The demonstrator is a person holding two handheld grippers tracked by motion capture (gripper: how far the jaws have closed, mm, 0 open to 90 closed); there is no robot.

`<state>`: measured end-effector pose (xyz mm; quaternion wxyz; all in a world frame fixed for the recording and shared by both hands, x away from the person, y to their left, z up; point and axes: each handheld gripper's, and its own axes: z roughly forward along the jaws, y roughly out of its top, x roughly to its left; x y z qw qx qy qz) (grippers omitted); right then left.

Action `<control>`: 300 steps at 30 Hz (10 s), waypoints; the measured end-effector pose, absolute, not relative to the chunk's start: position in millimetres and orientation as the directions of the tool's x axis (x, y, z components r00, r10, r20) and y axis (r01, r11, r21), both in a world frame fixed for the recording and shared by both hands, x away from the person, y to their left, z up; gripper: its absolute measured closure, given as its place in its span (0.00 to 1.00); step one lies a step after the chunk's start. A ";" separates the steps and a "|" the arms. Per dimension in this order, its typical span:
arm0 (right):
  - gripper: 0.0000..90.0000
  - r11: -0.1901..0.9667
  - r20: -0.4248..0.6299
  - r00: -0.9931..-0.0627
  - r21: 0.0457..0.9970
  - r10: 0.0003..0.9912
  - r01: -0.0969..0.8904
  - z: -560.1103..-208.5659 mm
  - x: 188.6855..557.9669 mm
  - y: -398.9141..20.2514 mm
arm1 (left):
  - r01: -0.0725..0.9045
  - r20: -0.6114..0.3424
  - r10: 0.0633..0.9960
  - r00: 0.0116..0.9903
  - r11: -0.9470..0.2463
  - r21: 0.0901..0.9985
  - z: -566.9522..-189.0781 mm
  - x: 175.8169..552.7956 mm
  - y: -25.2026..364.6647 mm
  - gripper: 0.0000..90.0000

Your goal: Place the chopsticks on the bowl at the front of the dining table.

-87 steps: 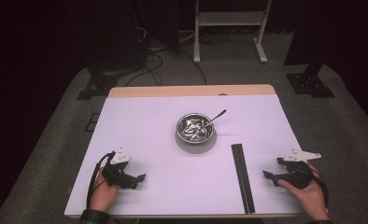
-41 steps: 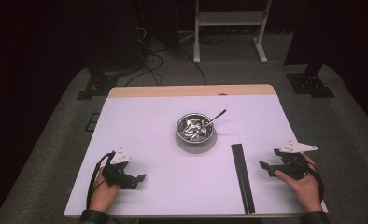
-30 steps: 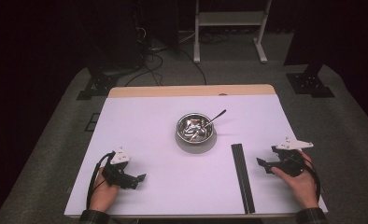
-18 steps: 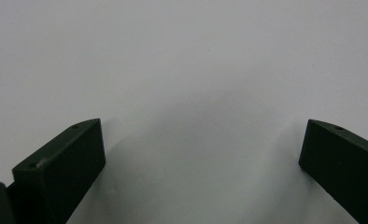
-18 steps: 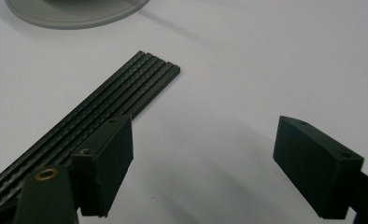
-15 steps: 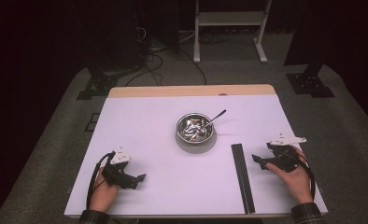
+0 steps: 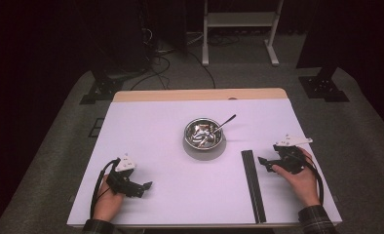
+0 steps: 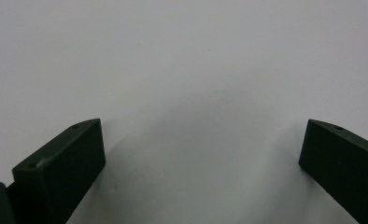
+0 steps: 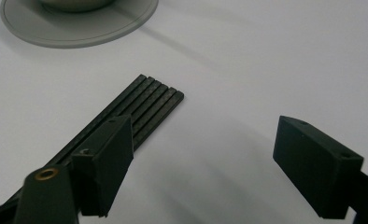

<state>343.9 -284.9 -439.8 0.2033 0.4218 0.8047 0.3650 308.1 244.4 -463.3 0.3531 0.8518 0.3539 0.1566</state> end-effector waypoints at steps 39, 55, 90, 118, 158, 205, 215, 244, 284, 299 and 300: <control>0.20 0.422 -0.022 -0.584 0.714 0.812 0.559 -455.1 366.4 -265.8 | 0.492 0.016 0.713 0.700 -0.500 0.713 -463.4 308.1 244.4 0.00; 0.20 0.432 -0.028 -0.581 0.697 0.814 0.572 -458.0 365.4 -266.9 | 0.492 0.017 0.713 0.701 -0.500 0.713 -463.4 308.0 244.4 0.00; 0.21 0.428 0.008 -0.593 0.684 0.805 0.591 -458.1 333.3 -268.7 | 0.490 0.019 0.712 0.701 -0.502 0.712 -463.3 308.0 244.5 0.00; 0.20 0.442 0.011 -0.613 0.681 0.790 0.583 -457.9 301.6 -269.5 | 0.491 0.018 0.713 0.701 -0.501 0.713 -463.3 308.0 244.4 0.00; 0.18 0.473 0.002 -0.643 0.675 0.766 0.566 -458.1 248.3 -270.0 | 0.490 0.019 0.712 0.701 -0.502 0.712 -463.3 307.9 244.5 0.00; 0.18 0.440 0.001 -0.599 0.677 0.801 0.589 -458.1 225.1 -299.9 | 0.491 0.019 0.713 0.701 -0.502 0.712 -463.3 307.9 244.5 0.00; 0.18 0.427 0.006 -0.587 0.680 0.809 0.596 -458.1 231.7 -308.4 | 0.491 0.019 0.713 0.701 -0.502 0.712 -463.3 308.0 244.5 0.00; 0.18 0.411 0.001 -0.557 0.673 0.831 0.615 -456.9 244.9 -328.7 | 0.491 0.018 0.713 0.701 -0.502 0.712 -463.3 308.0 244.5 0.00; 0.18 0.342 0.015 -0.473 0.670 0.881 0.659 -455.7 269.2 -366.9 | 0.491 0.017 0.713 0.701 -0.500 0.713 -463.5 308.0 244.4 0.00; 0.18 0.330 0.007 -0.448 0.668 0.894 0.667 -455.7 282.0 -376.1 | 0.492 0.017 0.713 0.701 -0.500 0.713 -463.4 308.0 244.4 0.00; 0.18 0.327 0.008 -0.445 0.668 0.895 0.669 -455.8 282.6 -376.4 | 0.492 0.017 0.713 0.701 -0.500 0.713 -463.4 308.0 244.4 0.00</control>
